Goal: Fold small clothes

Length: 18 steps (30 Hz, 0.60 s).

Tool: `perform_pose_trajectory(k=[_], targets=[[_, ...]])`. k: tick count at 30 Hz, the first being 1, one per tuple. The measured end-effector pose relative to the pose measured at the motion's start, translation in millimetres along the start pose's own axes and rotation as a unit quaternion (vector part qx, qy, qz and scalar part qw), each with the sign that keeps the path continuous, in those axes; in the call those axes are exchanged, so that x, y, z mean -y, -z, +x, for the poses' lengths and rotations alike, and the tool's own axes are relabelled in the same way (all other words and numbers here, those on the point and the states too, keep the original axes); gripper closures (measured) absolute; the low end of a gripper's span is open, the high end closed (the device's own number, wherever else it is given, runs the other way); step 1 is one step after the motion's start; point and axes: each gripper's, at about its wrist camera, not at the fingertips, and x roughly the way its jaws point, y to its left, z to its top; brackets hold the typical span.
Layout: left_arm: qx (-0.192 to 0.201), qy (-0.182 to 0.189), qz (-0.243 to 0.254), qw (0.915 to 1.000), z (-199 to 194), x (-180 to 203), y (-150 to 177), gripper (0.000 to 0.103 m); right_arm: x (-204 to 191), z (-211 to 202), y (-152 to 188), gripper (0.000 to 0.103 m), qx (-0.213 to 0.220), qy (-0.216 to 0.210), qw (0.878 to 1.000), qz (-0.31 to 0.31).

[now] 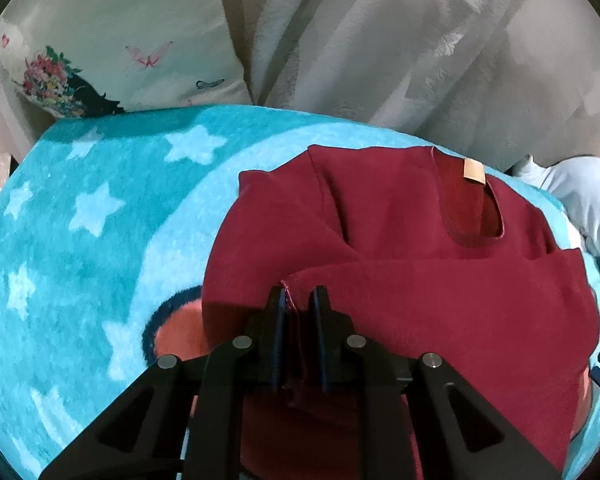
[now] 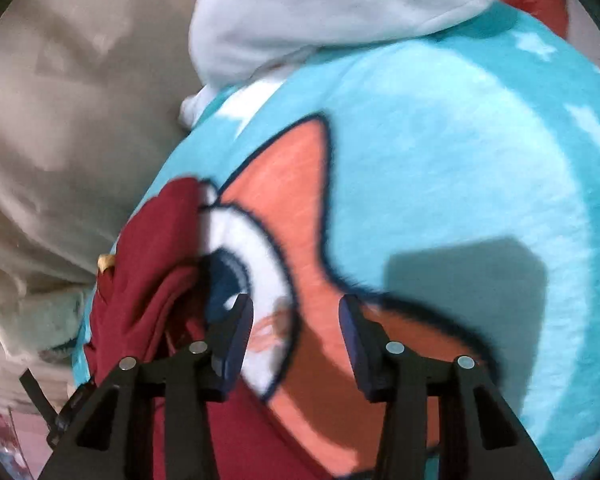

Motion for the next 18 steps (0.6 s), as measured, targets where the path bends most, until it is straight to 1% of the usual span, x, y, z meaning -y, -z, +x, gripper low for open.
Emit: perform_pose_trajectory(k=[3, 4, 5, 6, 9, 10, 11, 13, 14, 15, 16, 17, 18], targets=[[-0.001, 0.009, -0.018, 0.9998, -17.3, -4.9, 2.4, 0.089, -17.4, -22.3, 2.8, 0.053, 0.022, 0.004, 0.998, -0.060], [0.002, 0.014, -0.023, 0.9996, -26.6, -6.4, 5.4, 0.087, -32.6, -29.0, 6.8, 0.053, 0.028, -0.003, 0.995, -0.097], [0.008, 0.014, -0.026, 0.9995, -35.3, -7.6, 9.1, 0.083, -44.6, -32.2, 9.7, 0.054, 0.031, -0.009, 0.992, -0.123], [0.016, 0.013, -0.029, 0.9994, -43.6, -8.8, 13.1, 0.079, -61.2, -34.7, 13.6, 0.054, 0.036, -0.017, 0.987, -0.158], [0.036, -0.002, -0.034, 0.9987, -62.3, -9.3, 23.6, 0.078, -99.7, -34.1, 24.8, 0.054, 0.044, -0.033, 0.970, -0.236], [0.040, -0.005, -0.034, 0.9986, -64.6, -8.2, 24.8, 0.077, -119.0, -27.6, 29.2, 0.054, 0.042, -0.041, 0.963, -0.265], [0.039, -0.004, -0.032, 0.9987, -64.2, -6.0, 24.3, 0.077, -131.2, -21.3, 32.0, 0.054, 0.035, -0.049, 0.958, -0.280], [0.027, -0.002, -0.026, 0.9993, -55.8, 0.5, 20.2, 0.075, -152.9, -0.5, 37.9, 0.054, 0.007, -0.061, 0.951, -0.304], [0.015, 0.005, -0.022, 0.9996, -46.7, 3.8, 17.3, 0.070, -157.6, 9.4, 38.8, 0.054, -0.004, -0.062, 0.949, -0.309], [0.003, 0.007, -0.020, 0.9998, -38.6, 5.8, 16.4, 0.065, -157.8, 18.1, 40.8, 0.054, -0.017, -0.060, 0.948, -0.312], [-0.014, 0.000, -0.023, 0.9996, -25.4, 5.4, 15.6, 0.064, -157.0, 29.5, 40.3, 0.054, -0.031, -0.056, 0.949, -0.309], [-0.021, -0.009, -0.030, 0.9993, -15.8, 3.1, 16.2, 0.064, -153.2, 41.8, 37.2, 0.054, -0.048, -0.053, 0.952, -0.298], [-0.020, -0.008, -0.036, 0.9991, -13.4, 1.3, 17.7, 0.063, -145.6, 50.6, 33.7, 0.054, -0.064, -0.056, 0.955, -0.283]])
